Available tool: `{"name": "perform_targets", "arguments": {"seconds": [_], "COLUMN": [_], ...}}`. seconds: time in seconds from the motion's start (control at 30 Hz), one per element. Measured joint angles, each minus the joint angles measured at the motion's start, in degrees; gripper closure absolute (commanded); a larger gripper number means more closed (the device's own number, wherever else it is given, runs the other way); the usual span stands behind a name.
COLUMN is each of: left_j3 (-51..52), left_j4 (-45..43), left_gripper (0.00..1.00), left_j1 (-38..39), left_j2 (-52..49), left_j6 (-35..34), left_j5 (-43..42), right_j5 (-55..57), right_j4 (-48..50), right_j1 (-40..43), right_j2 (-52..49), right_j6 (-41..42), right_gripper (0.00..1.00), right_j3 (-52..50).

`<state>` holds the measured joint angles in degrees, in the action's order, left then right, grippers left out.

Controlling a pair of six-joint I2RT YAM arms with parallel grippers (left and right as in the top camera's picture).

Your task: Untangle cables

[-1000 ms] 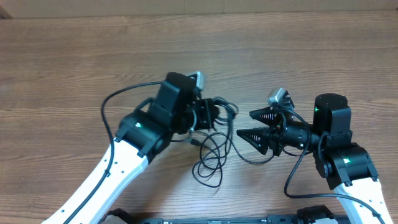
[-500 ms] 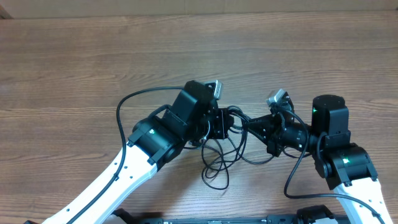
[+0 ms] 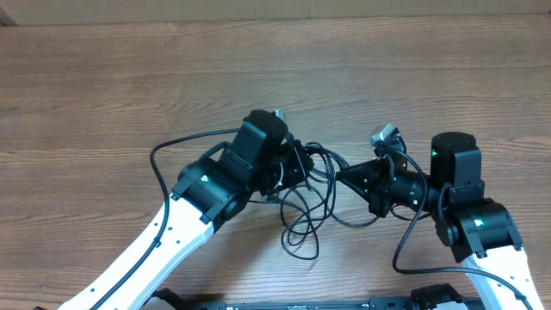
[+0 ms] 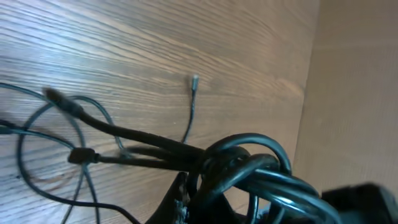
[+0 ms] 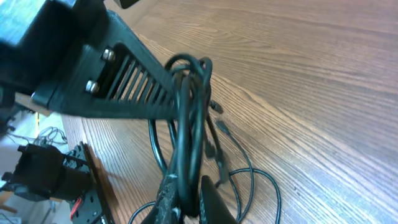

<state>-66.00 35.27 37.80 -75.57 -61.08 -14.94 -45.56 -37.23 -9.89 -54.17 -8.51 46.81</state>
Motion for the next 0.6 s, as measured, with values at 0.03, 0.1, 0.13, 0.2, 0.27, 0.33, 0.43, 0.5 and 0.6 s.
{"name": "perform_targets", "arguments": {"seconds": [0.03, 0.1, 0.13, 0.2, 0.27, 0.33, 0.43, 0.5, 0.6], "left_j3": [0.0, 0.0, 0.0, 0.0, 0.0, 0.0, 0.0, 0.0, 0.0], "left_j4": [0.2, 0.9, 0.9, 0.9, 0.5, -0.1, 0.2, 0.7, 0.8], "left_gripper": [0.96, 0.96, 0.96, 0.96, 0.95, 0.95, 0.96, 0.96, 0.96], "left_j1": [-0.5, -2.2, -2.8, -4.0, -4.1, -4.0, -4.0, -4.0, -4.0], "left_j2": [0.0, 0.0, 0.0, 0.0, 0.0, 0.0, 0.0, 0.0, 0.0], "left_j6": [-0.5, -1.7, -2.0, -2.0, -0.9, 1.8, 6.3, 9.1, 12.9], "left_j5": [0.3, 2.6, 3.4, 4.4, 4.3, 3.7, 2.9, 2.2, 0.1], "right_j5": [0.3, 2.3, 3.3, 6.2, 7.9, 9.2, 9.9, 9.6, 8.3], "right_j4": [-0.1, -0.7, -0.8, -1.0, -1.0, -0.9, -0.6, -0.3, -0.2], "right_j1": [0.0, 0.2, 0.2, 0.4, 0.4, 0.4, 0.4, 0.4, 0.4], "right_j2": [0.0, 0.1, 0.1, 0.1, 0.1, 0.1, 0.1, 0.1, 0.1], "right_j6": [0.7, 3.1, 4.2, 7.0, 8.2, 9.6, 9.8, 8.2, 3.9], "right_gripper": [0.96, 0.96, 0.96, 0.85, 0.57, 0.42, 0.32, 0.26, 0.24], "right_j3": [0.0, 0.0, 0.0, 0.0, 0.0, 0.0, 0.0, 0.0, 0.0]}}
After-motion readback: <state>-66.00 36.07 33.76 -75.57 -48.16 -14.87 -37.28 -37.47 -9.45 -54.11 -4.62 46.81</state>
